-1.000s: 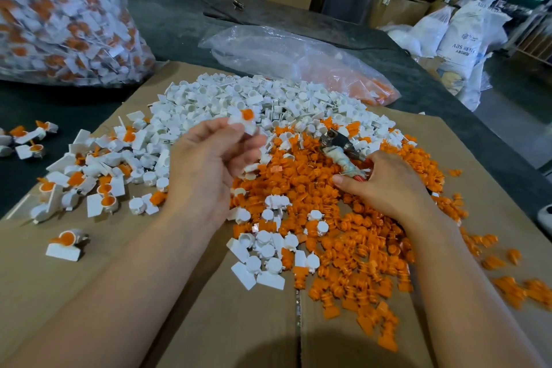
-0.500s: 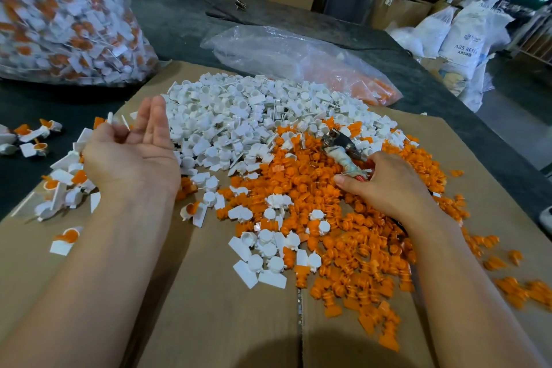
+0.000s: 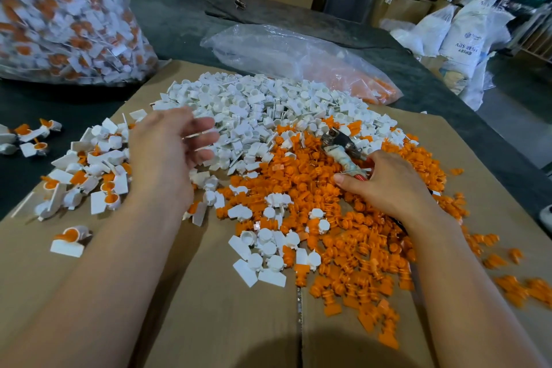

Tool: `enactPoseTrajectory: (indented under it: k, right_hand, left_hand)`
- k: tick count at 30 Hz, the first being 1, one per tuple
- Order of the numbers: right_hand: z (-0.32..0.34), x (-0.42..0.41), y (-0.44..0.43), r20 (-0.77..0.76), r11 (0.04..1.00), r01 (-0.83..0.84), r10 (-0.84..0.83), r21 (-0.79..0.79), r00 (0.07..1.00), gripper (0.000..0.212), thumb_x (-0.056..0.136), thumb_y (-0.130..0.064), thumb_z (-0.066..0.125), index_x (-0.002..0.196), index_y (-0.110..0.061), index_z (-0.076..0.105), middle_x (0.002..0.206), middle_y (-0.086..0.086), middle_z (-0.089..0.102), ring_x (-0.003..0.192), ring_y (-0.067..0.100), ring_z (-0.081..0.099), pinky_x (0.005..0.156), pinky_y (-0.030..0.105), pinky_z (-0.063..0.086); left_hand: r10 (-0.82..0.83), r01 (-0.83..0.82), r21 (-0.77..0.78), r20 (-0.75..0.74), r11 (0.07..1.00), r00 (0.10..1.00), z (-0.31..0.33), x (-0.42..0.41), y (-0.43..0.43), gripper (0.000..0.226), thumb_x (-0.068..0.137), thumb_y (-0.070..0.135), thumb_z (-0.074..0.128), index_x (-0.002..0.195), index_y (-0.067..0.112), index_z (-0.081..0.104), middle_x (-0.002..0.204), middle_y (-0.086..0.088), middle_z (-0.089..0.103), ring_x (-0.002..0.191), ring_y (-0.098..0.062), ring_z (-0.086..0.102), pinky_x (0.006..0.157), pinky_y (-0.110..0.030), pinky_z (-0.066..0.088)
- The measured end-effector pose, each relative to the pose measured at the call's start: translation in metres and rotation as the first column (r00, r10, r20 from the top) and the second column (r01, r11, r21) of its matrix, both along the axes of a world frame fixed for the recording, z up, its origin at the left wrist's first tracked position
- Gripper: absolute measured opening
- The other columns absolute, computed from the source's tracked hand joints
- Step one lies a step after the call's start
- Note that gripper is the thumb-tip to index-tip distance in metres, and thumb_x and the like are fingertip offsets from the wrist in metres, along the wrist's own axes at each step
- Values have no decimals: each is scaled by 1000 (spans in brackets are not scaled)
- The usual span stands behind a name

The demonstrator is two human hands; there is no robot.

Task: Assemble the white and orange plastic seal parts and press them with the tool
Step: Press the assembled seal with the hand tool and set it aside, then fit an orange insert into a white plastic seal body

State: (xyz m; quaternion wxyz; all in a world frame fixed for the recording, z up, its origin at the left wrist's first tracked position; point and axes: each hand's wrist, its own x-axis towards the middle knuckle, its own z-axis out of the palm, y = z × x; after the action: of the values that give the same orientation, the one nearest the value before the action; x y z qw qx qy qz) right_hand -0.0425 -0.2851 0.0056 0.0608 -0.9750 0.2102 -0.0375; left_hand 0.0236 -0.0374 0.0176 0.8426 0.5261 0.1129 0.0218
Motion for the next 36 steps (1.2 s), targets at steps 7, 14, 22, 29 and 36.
enactPoseTrajectory:
  k: [7,14,22,29,36]
  right_hand:
    - [-1,0,-1,-17,1000,-4,4,-17,1000,83,71,-70,52,127,-10,44,127,12,48,117,27,44,92,39,39]
    - [-1,0,-1,-42,999,-35,33,-33,999,85,72,-71,50,131,-10,41,130,12,46,120,27,42,97,40,36]
    - [0,-1,-1,-35,999,-37,36,-25,999,86,72,-71,51,132,-11,40,131,12,46,120,27,41,96,39,36]
    - [0,-2,-1,-20,999,-26,27,42,999,90,67,-69,58,135,-13,38,131,12,42,121,26,40,95,37,36]
    - [1,-2,-2,-28,997,-24,26,71,999,93,65,-67,61,137,-13,36,133,11,40,123,26,38,96,37,35]
  left_hand:
    - [-347,-117,916,260,384,901,-19,-11,-19,12,83,15,67,93,22,66,82,11,51,76,-7,52,63,-23,37]
    - [-352,-136,973,194,185,916,-23,-7,-25,23,87,22,63,109,21,64,107,0,50,105,-24,52,70,-29,36]
    - [-303,-58,995,80,80,950,-22,-5,-20,27,87,14,58,114,15,59,114,-9,49,101,-29,53,69,-33,37]
    - [-296,-36,991,73,129,952,-20,-6,-21,13,88,12,56,101,13,61,113,-9,44,89,-25,51,67,-33,36]
    - [-317,-112,985,147,128,937,-24,-4,-21,13,88,5,53,83,17,52,96,-2,43,87,-23,46,63,-34,34]
